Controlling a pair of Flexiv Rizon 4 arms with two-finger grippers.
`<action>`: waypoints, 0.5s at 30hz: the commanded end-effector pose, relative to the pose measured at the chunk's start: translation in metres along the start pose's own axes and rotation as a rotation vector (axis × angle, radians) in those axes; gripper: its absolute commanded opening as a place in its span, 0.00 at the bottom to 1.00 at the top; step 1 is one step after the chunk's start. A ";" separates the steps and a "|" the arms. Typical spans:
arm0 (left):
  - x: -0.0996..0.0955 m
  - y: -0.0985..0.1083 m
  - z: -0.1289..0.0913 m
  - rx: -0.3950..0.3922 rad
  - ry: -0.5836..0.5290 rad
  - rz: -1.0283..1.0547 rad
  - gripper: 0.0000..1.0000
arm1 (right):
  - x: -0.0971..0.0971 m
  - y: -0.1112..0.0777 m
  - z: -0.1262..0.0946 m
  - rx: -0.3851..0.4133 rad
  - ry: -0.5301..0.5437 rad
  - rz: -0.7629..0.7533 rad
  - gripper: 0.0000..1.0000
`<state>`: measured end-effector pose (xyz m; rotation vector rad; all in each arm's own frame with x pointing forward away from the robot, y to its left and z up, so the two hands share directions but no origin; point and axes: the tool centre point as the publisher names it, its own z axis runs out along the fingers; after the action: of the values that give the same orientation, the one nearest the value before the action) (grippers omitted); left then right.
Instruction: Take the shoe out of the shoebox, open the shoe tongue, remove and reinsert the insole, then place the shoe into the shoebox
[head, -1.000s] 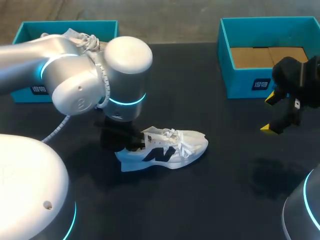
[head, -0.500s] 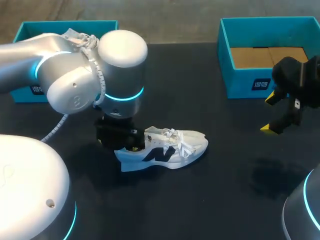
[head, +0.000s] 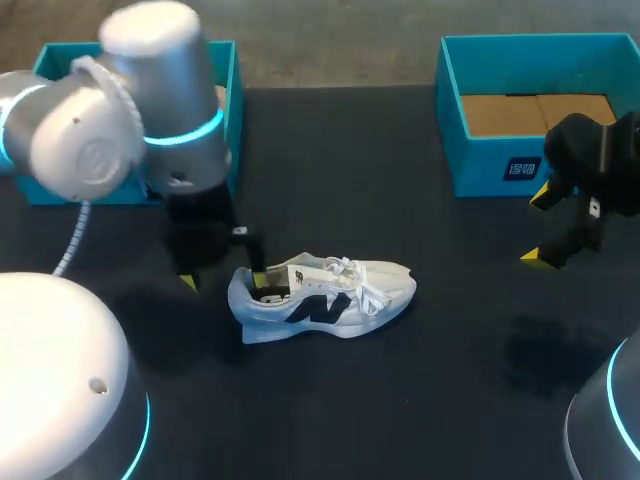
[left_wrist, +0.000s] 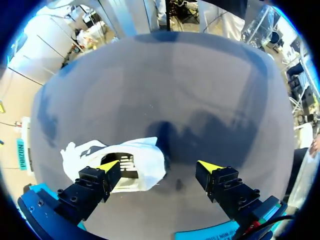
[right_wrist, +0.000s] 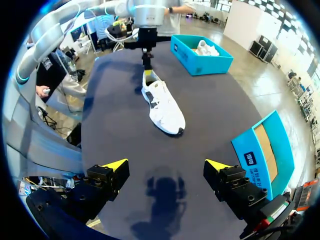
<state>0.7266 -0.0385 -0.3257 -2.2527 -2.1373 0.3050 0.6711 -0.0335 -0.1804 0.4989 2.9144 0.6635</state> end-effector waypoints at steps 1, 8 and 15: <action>0.010 -0.004 -0.010 0.012 -0.175 0.010 1.00 | -0.001 0.001 0.002 0.003 0.002 0.001 1.00; 0.006 -0.019 -0.018 0.060 -0.269 0.042 1.00 | -0.001 0.001 0.002 0.003 0.002 0.001 1.00; 0.006 -0.019 -0.018 0.060 -0.269 0.042 1.00 | -0.001 0.001 0.002 0.003 0.002 0.001 1.00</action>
<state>0.7138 -0.0329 -0.3043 -2.3301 -2.1448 0.6568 0.6711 -0.0335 -0.1804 0.4989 2.9144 0.6635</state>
